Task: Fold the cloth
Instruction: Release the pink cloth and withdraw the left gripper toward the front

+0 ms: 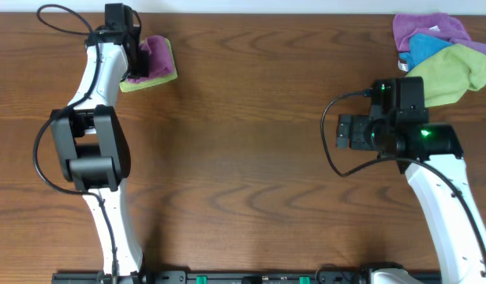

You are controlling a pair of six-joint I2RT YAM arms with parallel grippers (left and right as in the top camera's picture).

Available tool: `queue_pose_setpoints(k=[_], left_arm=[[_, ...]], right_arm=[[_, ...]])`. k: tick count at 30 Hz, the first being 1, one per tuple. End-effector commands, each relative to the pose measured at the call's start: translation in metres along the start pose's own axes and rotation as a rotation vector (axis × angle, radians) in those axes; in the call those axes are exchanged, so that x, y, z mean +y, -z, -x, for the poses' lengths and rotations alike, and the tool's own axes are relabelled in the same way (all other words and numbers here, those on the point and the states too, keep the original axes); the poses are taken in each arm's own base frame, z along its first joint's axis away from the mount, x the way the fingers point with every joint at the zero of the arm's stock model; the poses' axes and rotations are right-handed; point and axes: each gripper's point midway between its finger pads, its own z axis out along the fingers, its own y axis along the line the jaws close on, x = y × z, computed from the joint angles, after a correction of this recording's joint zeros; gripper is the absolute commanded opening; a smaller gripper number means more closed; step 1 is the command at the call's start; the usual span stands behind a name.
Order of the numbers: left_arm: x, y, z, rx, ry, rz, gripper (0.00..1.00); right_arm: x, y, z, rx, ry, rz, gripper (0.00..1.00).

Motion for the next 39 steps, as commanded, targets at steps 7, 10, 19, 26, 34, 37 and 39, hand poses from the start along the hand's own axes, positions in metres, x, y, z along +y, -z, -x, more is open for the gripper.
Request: queue_pose_setpoints(k=[7, 10, 19, 26, 34, 37, 39], left_arm=[[0.009, 0.005, 0.013, -0.038, -0.035, 0.035, 0.95], [0.021, 0.008, 0.014, -0.04, -0.017, 0.105, 0.95], [0.091, 0.068, 0.043, -0.159, 0.161, 0.369, 0.95], [0.1, 0.136, 0.076, -0.321, 0.216, 0.326, 0.95], [0.054, 0.139, 0.054, -0.231, 0.228, 0.051, 0.95], [0.048, 0.136, 0.04, -0.171, 0.273, 0.032, 0.95], [0.043, 0.136, 0.03, -0.127, 0.276, 0.027, 0.95]], right_arm=[[-0.001, 0.003, -0.003, 0.006, -0.016, 0.005, 0.99], [-0.001, 0.003, -0.003, 0.006, -0.016, 0.005, 0.99], [0.0, 0.003, -0.003, 0.006, -0.015, 0.007, 0.99], [0.0, 0.003, -0.003, 0.005, -0.015, 0.01, 0.99], [0.009, 0.003, 0.0, -0.006, -0.014, 0.06, 0.99], [0.009, 0.002, 0.004, -0.022, -0.014, 0.058, 0.99], [0.009, 0.002, 0.009, -0.043, -0.013, 0.06, 0.99]])
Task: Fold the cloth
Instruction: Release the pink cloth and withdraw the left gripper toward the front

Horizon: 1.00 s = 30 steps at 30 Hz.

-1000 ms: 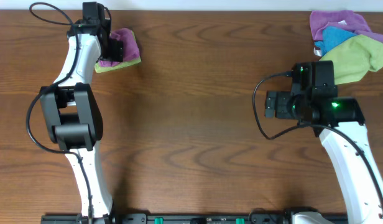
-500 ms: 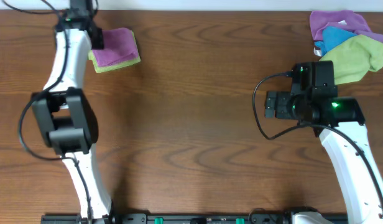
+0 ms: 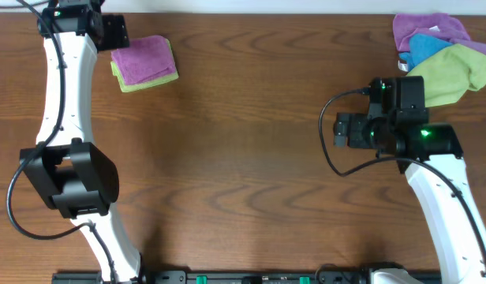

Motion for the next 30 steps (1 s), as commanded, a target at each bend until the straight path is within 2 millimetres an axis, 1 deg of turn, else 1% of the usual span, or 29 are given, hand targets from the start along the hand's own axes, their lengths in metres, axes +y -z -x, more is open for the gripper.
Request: queue_pose_setpoints(k=[1, 2, 4, 6, 8, 10, 12, 14, 15, 17, 20, 21, 23, 26, 28, 30], left_arm=[[-0.015, 0.001, -0.016, 0.065, 0.047, -0.042, 0.95], [-0.02, 0.006, -0.023, 0.089, 0.049, -0.043, 0.95], [-0.03, 0.029, -0.036, 0.126, 0.049, -0.049, 0.95], [-0.039, 0.062, -0.043, 0.124, 0.019, -0.061, 0.96], [-0.044, 0.088, -0.043, 0.094, 0.017, -0.086, 0.95], [-0.049, 0.123, -0.046, 0.061, 0.019, -0.116, 0.95], [-0.052, 0.15, -0.056, 0.056, 0.003, -0.137, 0.95], [-0.055, 0.171, -0.074, 0.066, -0.004, -0.145, 0.95], [-0.056, 0.178, -0.083, 0.075, -0.016, -0.148, 0.95], [-0.058, 0.19, -0.113, 0.088, -0.034, -0.138, 0.95], [-0.061, 0.206, -0.148, 0.056, -0.034, -0.16, 0.95], [-0.061, 0.211, -0.156, 0.04, -0.036, -0.167, 0.95], [-0.055, 0.223, -0.173, 0.009, -0.027, -0.182, 0.95], [-0.045, 0.236, -0.198, -0.017, -0.012, -0.207, 0.95], [-0.038, 0.241, -0.21, -0.034, 0.022, -0.226, 0.95], [-0.032, 0.242, -0.218, -0.047, 0.031, -0.231, 0.95]], right_arm=[[0.001, 0.002, 0.005, -0.029, -0.013, 0.012, 0.99], [0.001, 0.002, 0.008, -0.042, -0.013, 0.014, 0.99], [-0.003, 0.005, 0.014, -0.07, -0.023, -0.011, 0.99], [-0.014, 0.018, 0.017, -0.091, -0.05, -0.076, 0.99], [-0.017, 0.037, 0.019, -0.116, -0.05, -0.101, 0.99], [-0.021, 0.062, 0.018, -0.148, -0.051, -0.126, 0.99], [-0.027, 0.088, 0.008, -0.179, -0.039, -0.151, 0.99], [-0.032, 0.112, -0.009, -0.201, -0.042, -0.17, 0.99], [-0.034, 0.122, -0.017, -0.208, -0.043, -0.176, 0.99], [-0.037, 0.149, -0.04, -0.251, -0.047, -0.177, 0.99], [-0.039, 0.18, -0.065, -0.327, -0.051, -0.158, 0.99], [-0.039, 0.187, -0.072, -0.348, -0.052, -0.153, 0.99], [-0.04, 0.196, -0.083, -0.373, -0.053, -0.146, 0.99], [-0.04, 0.201, -0.098, -0.371, -0.061, -0.133, 0.99], [-0.041, 0.202, -0.102, -0.37, -0.078, -0.13, 0.99], [-0.041, 0.202, -0.102, -0.368, -0.078, -0.131, 0.99]])
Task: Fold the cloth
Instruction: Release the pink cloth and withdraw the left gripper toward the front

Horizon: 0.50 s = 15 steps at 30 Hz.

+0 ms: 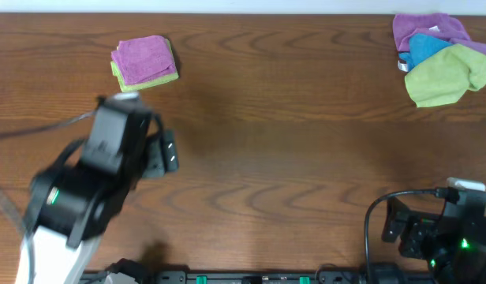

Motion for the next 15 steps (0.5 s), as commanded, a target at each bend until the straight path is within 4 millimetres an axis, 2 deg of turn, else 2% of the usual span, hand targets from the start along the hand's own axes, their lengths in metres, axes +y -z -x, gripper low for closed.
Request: queue_pose_setpoints(k=[1, 15], left_arm=[[0.0093, 0.0033, -0.0097, -0.028, 0.047, 0.011, 0.95], [0.0131, 0.003, -0.0179, -0.005, 0.055, 0.022, 0.95]], right_arm=[[-0.001, -0.0004, 0.0001, 0.003, -0.026, -0.007, 0.99], [-0.001, -0.0004, 0.0001, 0.003, -0.025, -0.007, 0.99]])
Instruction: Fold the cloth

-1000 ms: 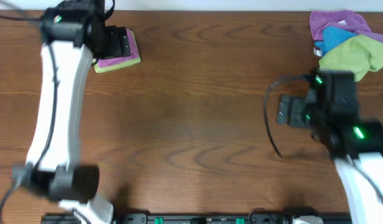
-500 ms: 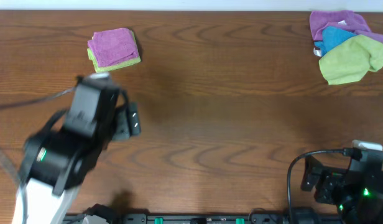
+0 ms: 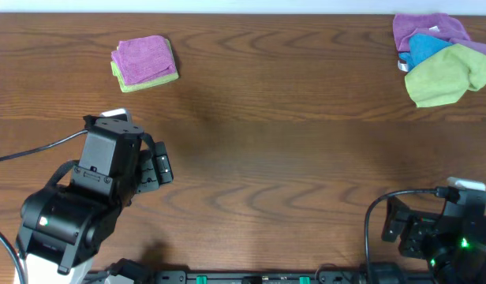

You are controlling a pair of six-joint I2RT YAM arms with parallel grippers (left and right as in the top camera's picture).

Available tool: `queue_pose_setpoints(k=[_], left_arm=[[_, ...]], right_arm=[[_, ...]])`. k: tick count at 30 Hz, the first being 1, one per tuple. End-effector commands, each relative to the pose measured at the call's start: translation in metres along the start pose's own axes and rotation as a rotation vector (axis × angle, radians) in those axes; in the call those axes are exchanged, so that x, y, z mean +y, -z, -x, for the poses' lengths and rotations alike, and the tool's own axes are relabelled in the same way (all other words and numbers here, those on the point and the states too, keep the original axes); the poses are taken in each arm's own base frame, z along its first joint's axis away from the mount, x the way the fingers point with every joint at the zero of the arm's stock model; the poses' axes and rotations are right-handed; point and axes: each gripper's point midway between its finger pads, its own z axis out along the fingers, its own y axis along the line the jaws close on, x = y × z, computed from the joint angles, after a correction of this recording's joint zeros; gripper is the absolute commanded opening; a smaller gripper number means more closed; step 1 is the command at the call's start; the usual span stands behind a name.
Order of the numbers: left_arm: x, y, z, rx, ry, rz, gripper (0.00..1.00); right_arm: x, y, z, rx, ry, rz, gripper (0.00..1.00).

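A folded purple cloth (image 3: 143,60) lies on a folded green cloth (image 3: 148,80) at the table's far left. A loose pile of purple, blue and green cloths (image 3: 440,55) sits at the far right corner. My left gripper (image 3: 162,166) is drawn back near the front left, well short of the folded stack, open and holding nothing. At the front right edge my right gripper (image 3: 390,225) is pulled back too, its fingers apart and empty.
The brown wooden table (image 3: 282,134) spans the whole view. Black cables loop beside both arm bases, and a black rail runs along the front edge (image 3: 251,278).
The left arm has settled slightly lower and further left near the front edge. The right arm and all cloths are unchanged.
My left gripper was on the folded purple cloth at the far left while the right hovered below the pile. Then the left was off the stack to its left. Later both arms were drawn back to the front edge, where they are now.
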Motion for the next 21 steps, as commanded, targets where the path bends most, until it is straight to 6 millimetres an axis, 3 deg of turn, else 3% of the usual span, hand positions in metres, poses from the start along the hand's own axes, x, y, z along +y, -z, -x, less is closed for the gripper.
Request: queue_pose_setpoints(k=[1, 16, 19, 21], left_arm=[[0.003, -0.001, -0.001, -0.003, -0.001, 0.019, 0.95], [0.006, -0.001, -0.002, -0.002, -0.018, 0.035, 0.95], [0.037, 0.007, 0.023, -0.137, -0.057, 0.222, 0.95], [0.061, 0.024, 0.045, -0.272, 0.006, 0.326, 0.95]], right_arm=[[-0.001, 0.0, 0.0, 0.002, -0.021, -0.007, 0.99], [-0.001, 0.0, 0.0, 0.002, -0.021, -0.007, 0.99], [-0.001, 0.0, 0.0, 0.002, -0.021, -0.007, 0.99], [-0.001, 0.0, 0.0, 0.002, -0.021, -0.007, 0.99]])
